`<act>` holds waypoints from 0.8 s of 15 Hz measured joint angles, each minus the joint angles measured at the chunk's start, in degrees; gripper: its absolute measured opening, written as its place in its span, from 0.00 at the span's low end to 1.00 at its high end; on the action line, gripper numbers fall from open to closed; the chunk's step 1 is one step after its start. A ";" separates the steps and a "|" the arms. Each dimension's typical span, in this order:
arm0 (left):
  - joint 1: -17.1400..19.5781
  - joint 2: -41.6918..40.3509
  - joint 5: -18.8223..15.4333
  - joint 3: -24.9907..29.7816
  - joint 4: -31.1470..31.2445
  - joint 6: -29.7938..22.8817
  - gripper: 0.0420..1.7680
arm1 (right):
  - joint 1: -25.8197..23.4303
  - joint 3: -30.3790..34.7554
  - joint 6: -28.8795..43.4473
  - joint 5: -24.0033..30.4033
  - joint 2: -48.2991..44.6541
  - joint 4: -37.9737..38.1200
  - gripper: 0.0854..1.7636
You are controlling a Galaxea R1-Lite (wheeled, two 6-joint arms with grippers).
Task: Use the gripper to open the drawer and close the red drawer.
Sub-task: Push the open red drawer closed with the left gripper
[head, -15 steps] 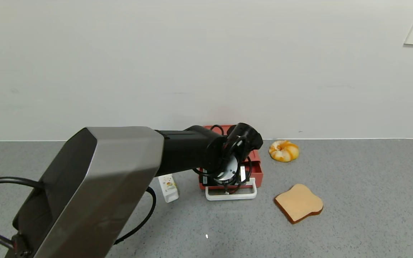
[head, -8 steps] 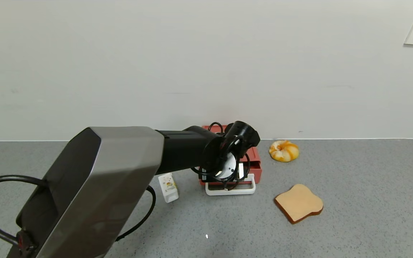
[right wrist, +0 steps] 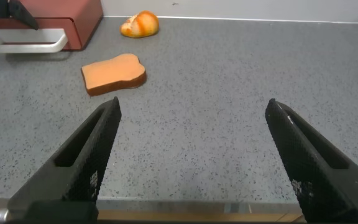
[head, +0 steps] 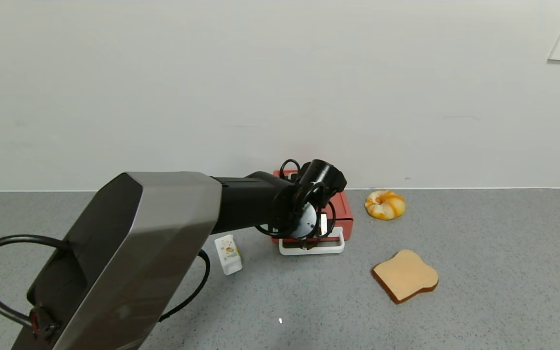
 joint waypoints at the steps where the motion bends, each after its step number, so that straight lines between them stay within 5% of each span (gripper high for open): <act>1: 0.07 0.04 0.00 -0.02 -0.11 0.06 0.97 | 0.00 0.00 0.02 0.00 0.00 0.00 0.97; 12: 0.72 0.13 0.13 0.00 -1.73 1.44 0.97 | 0.00 0.00 0.02 0.00 0.00 0.00 0.97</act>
